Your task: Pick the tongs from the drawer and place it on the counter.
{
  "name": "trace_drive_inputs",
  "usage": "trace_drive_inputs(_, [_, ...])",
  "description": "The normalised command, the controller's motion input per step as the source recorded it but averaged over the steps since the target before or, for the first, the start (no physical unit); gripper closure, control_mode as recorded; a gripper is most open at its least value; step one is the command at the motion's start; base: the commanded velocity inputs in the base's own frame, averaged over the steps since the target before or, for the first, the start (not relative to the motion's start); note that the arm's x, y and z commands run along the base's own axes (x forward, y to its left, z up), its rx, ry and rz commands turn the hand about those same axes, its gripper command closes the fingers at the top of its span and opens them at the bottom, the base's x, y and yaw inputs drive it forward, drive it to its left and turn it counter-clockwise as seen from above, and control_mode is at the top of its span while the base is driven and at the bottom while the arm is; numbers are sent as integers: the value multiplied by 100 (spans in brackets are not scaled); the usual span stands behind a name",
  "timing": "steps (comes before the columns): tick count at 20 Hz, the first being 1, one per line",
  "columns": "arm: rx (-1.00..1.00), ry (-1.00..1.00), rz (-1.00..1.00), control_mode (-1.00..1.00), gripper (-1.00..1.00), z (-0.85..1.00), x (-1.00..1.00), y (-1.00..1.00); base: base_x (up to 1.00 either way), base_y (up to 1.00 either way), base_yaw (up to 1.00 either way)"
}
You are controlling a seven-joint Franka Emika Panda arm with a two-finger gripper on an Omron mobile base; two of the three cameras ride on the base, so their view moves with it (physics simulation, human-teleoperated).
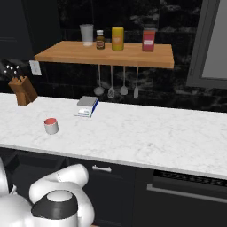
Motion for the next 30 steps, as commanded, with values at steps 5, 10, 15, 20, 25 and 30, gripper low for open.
trace_drive_inputs(5, [0,-2,0,-100,-100,10,11,29,0,0,0])
trace_drive_inputs(10, [0,0,0,-100,-100,2,3,2,0,0,0])
trace_drive_inputs(15, [-2,-1,0,-100,-100,0,21,0,0,0,0])
trace_drive_inputs(20, [-5,-4,4,-100,-100,0,38,0,0,0,0])
trace_drive_inputs(25, [-1,-4,9,-100,-100,0,36,0,0,0,0])
trace_drive_inputs(30, [0,0,18,-100,-100,-3,27,5,0,0,0])
